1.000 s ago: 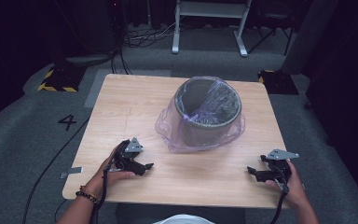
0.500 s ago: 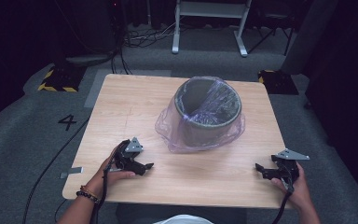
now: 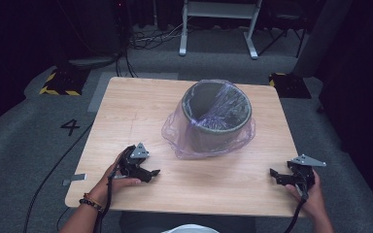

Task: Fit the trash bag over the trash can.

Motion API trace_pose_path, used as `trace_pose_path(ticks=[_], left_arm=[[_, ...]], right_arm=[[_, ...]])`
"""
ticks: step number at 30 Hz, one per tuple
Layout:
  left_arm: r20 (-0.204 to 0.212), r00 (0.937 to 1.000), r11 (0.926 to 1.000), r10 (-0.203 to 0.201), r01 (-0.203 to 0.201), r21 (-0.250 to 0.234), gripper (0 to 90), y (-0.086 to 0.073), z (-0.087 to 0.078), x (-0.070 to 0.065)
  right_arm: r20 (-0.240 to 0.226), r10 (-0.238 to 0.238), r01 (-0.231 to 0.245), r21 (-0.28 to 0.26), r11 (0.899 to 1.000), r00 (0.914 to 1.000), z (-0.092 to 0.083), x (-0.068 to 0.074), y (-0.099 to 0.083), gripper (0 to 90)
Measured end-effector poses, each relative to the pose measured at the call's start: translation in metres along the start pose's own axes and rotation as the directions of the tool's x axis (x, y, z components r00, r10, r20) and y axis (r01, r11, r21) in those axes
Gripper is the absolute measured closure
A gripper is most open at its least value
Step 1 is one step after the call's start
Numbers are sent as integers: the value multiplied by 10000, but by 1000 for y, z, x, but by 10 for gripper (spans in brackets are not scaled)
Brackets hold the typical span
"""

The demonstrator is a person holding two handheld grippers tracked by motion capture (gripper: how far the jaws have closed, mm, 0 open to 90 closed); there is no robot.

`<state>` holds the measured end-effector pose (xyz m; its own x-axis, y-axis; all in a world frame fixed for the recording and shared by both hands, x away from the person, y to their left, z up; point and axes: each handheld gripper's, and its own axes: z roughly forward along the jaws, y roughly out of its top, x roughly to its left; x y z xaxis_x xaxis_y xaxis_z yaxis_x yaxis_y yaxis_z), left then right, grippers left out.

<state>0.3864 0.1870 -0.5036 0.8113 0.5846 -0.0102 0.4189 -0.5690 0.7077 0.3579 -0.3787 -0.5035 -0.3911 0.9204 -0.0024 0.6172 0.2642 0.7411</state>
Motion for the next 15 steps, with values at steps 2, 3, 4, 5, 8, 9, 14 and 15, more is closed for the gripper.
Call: trace_pose_path(ticks=[2,3,4,5,8,9,14,15], left_arm=[[8,10000,10000,5,-5,-5,127,0,0,0],[18,10000,10000,-9,9,-19,126,0,0,0],[19,10000,10000,8,-8,1,126,0,0,0],[18,10000,10000,9,-9,-3,126,0,0,0],[14,10000,10000,-13,13,-6,125,0,0,0],[13,10000,10000,-14,14,-5,125,0,0,0],[29,10000,10000,-6,6,-11,125,0,1,0],[33,10000,10000,-4,4,-17,125,0,1,0]], right_arm=[[6,5,-5,3,10000,10000,0,0,0,152],[0,5,-5,2,10000,10000,0,0,0,152],[2,-4,4,-2,10000,10000,0,0,0,152],[1,2,-2,-1,10000,10000,0,0,0,152],[2,1,-1,-1,10000,10000,0,0,0,152],[1,-2,2,-2,10000,10000,0,0,0,152],[0,6,-6,2,10000,10000,0,0,0,152],[4,14,-14,7,10000,10000,0,0,0,152]])
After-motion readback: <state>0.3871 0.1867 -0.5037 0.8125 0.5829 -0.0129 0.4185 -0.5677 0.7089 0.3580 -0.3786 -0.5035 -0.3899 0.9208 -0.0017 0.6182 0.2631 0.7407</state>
